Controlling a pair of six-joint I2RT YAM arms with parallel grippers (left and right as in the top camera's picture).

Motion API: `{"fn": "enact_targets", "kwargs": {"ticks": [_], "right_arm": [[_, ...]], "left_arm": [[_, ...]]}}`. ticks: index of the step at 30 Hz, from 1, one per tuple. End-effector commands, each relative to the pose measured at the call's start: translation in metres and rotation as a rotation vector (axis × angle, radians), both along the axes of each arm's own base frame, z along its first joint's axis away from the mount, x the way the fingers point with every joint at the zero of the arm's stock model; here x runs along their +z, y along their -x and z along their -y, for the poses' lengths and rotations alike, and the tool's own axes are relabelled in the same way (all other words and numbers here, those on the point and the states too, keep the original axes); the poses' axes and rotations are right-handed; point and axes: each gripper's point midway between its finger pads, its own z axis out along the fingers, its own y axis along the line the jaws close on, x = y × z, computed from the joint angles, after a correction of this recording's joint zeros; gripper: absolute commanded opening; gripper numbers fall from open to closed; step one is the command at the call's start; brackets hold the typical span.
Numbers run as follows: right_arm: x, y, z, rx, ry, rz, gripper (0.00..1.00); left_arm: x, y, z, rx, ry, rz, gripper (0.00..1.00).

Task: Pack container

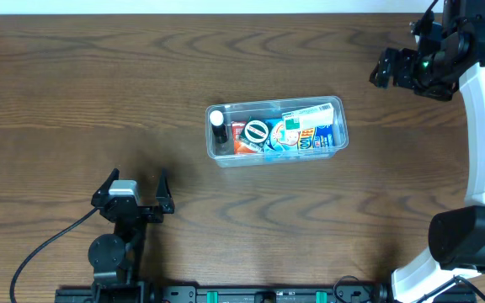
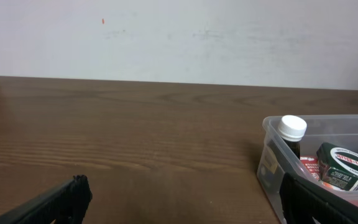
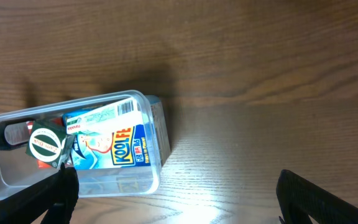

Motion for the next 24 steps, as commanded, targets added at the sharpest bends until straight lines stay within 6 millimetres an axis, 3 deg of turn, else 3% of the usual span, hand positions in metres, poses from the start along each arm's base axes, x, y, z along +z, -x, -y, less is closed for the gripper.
{"fn": "enact_targets", "kwargs": {"ticks": [1, 17, 21, 24], "right_arm": [[0.005, -0.001, -0.004, -0.003, -0.008, 0.012, 0.99], [0.005, -0.001, -0.004, -0.003, -0.008, 0.013, 0.99], [0.023, 0.005, -0.009, 0.009, -0.005, 0.060, 0.99], [0.052, 0.017, -0.019, 0.033, -0.002, 0.137, 0.99]], "left_arm": [[-0.016, 0.001, -0.001, 0.001, -0.017, -0.048, 0.98], [-0.016, 0.001, -0.001, 0.001, -0.017, -0.048, 0.98], [-0.016, 0.001, -0.001, 0.001, -0.017, -0.048, 0.98], [-0.016, 0.001, -0.001, 0.001, -0.017, -0.048, 0.98]]}}
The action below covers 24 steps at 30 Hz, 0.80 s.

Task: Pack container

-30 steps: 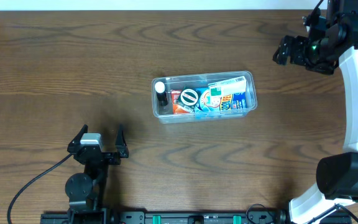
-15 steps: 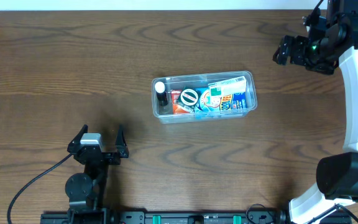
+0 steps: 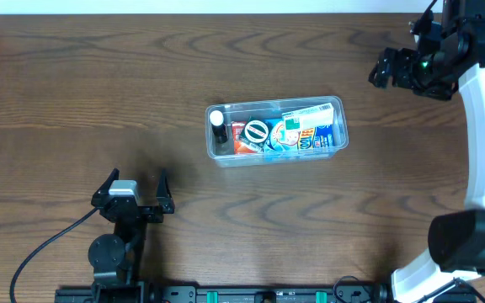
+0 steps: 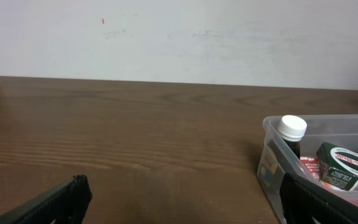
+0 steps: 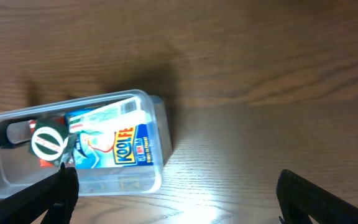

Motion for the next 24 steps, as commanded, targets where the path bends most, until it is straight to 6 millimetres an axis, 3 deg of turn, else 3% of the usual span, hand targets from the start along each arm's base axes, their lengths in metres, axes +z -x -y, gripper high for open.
{"fn": "enact_targets", "kwargs": {"ticks": [1, 8, 13, 18, 24], "right_arm": [[0.054, 0.020, -0.017, 0.029, -0.004, 0.141, 0.99], [0.129, 0.077, -0.043, 0.147, 0.047, 0.374, 0.99], [0.151, 0.116, -0.048, 0.201, 0.063, 0.510, 0.99], [0.149, 0.134, -0.048, 0.209, 0.073, 0.702, 0.99], [0.118, 0.152, -0.061, 0.322, 0.078, 0.914, 0.99]], "left_arm": [[-0.016, 0.001, -0.001, 0.001, -0.017, -0.048, 0.98], [-0.016, 0.001, -0.001, 0.001, -0.017, -0.048, 0.98], [-0.016, 0.001, -0.001, 0.001, -0.017, -0.048, 0.98], [-0.016, 0.001, -0.001, 0.001, -0.017, -0.048, 0.98], [-0.016, 0.001, -0.001, 0.001, -0.017, -0.048, 0.98]]}}
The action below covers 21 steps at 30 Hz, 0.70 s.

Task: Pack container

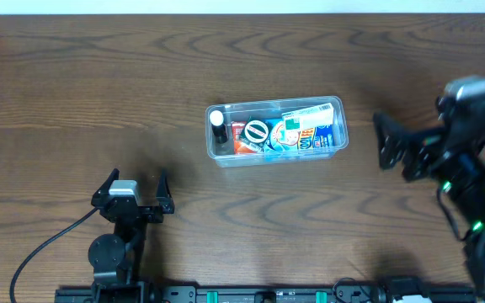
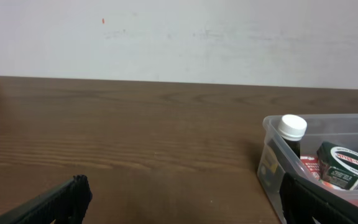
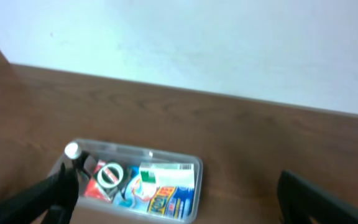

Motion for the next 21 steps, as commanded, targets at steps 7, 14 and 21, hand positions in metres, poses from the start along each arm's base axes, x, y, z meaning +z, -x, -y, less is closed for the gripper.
{"fn": "enact_targets", "kwargs": {"ticks": [7, 14, 21], "right_arm": [[-0.059, 0.032, -0.024, 0.196, 0.133, 0.288, 0.99], [-0.101, 0.052, -0.040, 0.313, 0.233, 0.523, 0.99], [-0.134, 0.057, -0.044, 0.330, 0.235, 0.628, 0.99]], "left_arm": [[-0.016, 0.001, -0.001, 0.001, -0.014, -0.046, 0.98], [-0.016, 0.001, -0.001, 0.001, -0.014, -0.046, 0.98], [-0.016, 0.001, -0.001, 0.001, -0.015, -0.046, 0.98]]}}
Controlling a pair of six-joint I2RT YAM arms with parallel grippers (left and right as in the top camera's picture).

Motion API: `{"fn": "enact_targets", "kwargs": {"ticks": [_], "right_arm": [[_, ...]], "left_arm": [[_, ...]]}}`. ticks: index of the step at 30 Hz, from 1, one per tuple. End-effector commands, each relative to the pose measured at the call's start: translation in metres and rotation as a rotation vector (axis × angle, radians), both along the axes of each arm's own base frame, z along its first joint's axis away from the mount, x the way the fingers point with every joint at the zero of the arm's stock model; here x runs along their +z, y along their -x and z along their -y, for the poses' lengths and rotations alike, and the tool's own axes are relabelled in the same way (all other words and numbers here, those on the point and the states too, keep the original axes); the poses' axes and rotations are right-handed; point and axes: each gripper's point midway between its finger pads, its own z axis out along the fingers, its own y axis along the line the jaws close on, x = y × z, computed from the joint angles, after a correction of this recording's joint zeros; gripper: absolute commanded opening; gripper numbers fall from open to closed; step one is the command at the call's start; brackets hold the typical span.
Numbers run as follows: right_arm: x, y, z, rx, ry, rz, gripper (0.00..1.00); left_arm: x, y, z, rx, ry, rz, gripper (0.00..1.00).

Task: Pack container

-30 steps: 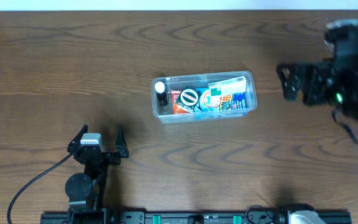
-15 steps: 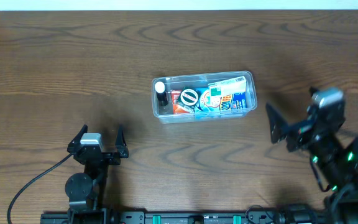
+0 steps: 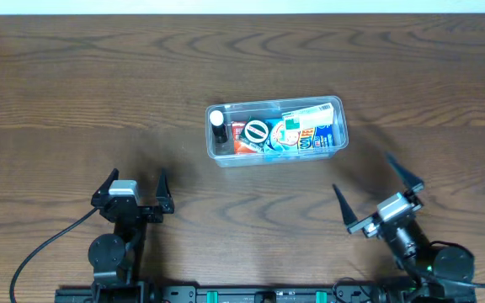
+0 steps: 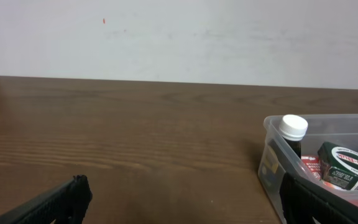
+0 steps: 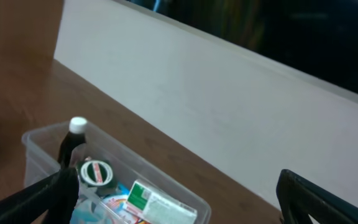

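A clear plastic container (image 3: 337,104) sits mid-table, holding a dark bottle with a white cap (image 3: 216,120), a round green-and-white tin (image 3: 256,131), a green-and-white box (image 3: 308,119) and blue packets. My left gripper (image 3: 133,187) rests open near the table's front left, nothing between its fingers. My right gripper (image 3: 379,193) stands open at the front right, empty. The left wrist view shows the container (image 4: 270,163) at right; the right wrist view shows it (image 5: 42,138) at lower left.
The brown wooden table (image 3: 82,93) spreads all around the container. A white wall (image 4: 179,37) rises behind its far edge. Black cable (image 3: 45,248) runs from the left arm's base at the front edge.
My right gripper has moved from the right side of the table, level with the container, down to the front right. It stays open. The left arm and container are unchanged.
My right gripper stood open at the far right corner, looking down on the packed container, for the first two moments. Then it was lower at the right edge. Now it rests at the front right. The left gripper stayed open and still throughout.
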Motion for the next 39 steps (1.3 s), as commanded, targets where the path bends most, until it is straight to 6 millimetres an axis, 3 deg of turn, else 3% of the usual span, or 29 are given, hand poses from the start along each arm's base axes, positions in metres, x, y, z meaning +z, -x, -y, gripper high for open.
{"fn": "enact_targets", "kwargs": {"ticks": [1, 8, 25, 34, 39], "right_arm": [[-0.012, 0.005, -0.007, 0.039, 0.024, 0.038, 0.99], [-0.030, 0.000, -0.006, 0.030, 0.066, 0.045, 0.99], [-0.032, -0.015, 0.017, -0.127, 0.045, 0.078, 0.99], [-0.083, -0.018, 0.015, -0.113, 0.078, -0.134, 0.99], [-0.085, -0.023, 0.027, -0.190, 0.073, -0.147, 0.99]], "left_arm": [[-0.016, 0.001, -0.001, -0.002, -0.014, -0.046, 0.98], [-0.016, 0.001, -0.001, -0.002, -0.014, -0.046, 0.98], [-0.016, 0.001, -0.001, -0.002, -0.014, -0.046, 0.98], [-0.016, 0.001, -0.001, -0.002, -0.014, -0.046, 0.98], [-0.016, 0.001, -0.001, -0.002, -0.014, -0.046, 0.98]]}}
